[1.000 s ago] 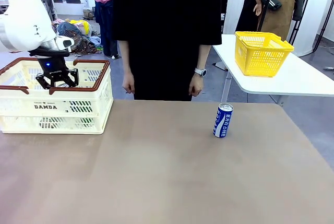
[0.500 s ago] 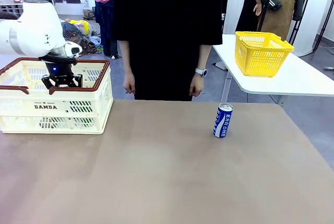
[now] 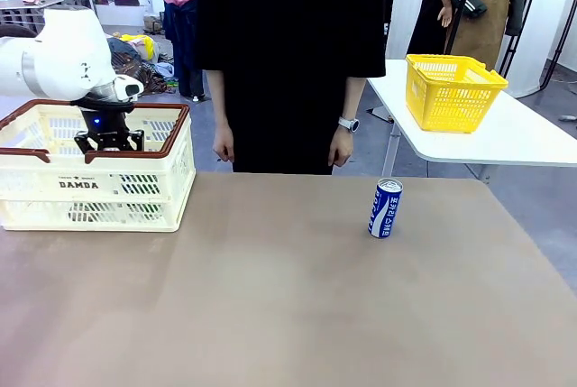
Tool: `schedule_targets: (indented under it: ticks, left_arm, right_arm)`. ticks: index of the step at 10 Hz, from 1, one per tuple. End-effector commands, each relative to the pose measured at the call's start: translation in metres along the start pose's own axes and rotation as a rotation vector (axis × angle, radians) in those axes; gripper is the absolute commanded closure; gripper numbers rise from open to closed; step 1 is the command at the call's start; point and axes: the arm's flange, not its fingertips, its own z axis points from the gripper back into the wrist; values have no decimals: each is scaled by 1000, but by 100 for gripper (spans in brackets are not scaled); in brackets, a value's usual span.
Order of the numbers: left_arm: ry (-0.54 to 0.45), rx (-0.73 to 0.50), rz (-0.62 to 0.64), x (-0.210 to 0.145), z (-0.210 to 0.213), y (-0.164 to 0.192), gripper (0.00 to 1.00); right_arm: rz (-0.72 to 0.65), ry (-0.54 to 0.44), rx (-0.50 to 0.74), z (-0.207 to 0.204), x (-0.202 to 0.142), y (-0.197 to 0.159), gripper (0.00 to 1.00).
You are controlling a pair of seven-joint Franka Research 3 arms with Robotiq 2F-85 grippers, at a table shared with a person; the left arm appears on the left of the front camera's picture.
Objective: Place the drinks into the Shopping basket.
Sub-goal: Pick up one drink and place it into the Shopping basket.
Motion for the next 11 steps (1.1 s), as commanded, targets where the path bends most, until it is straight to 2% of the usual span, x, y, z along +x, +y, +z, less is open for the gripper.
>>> schedule_targets:
  ticks: [1,3,5,8,9,11]
  left_arm:
    - [4,3,-1,4,4,0,0]
    - [-5,7,2,4,7,0,0]
    - [-40,4,15,4,35,4,0]
    - [-126,-89,46,-9,141,8,0]
    - [-93,-143,29,-27,184,10,0]
    - [6,-256,-30,-84,239,13,0]
  right_arm:
    - [14,-2,8,2,0,1,0]
    - [14,-2,8,2,0,1,0]
    - [14,-2,8,2,0,1,0]
    - [14,-2,8,2,0,1,0]
    - [14,-2,8,2,0,1,0]
    - [14,-2,8,2,0,1,0]
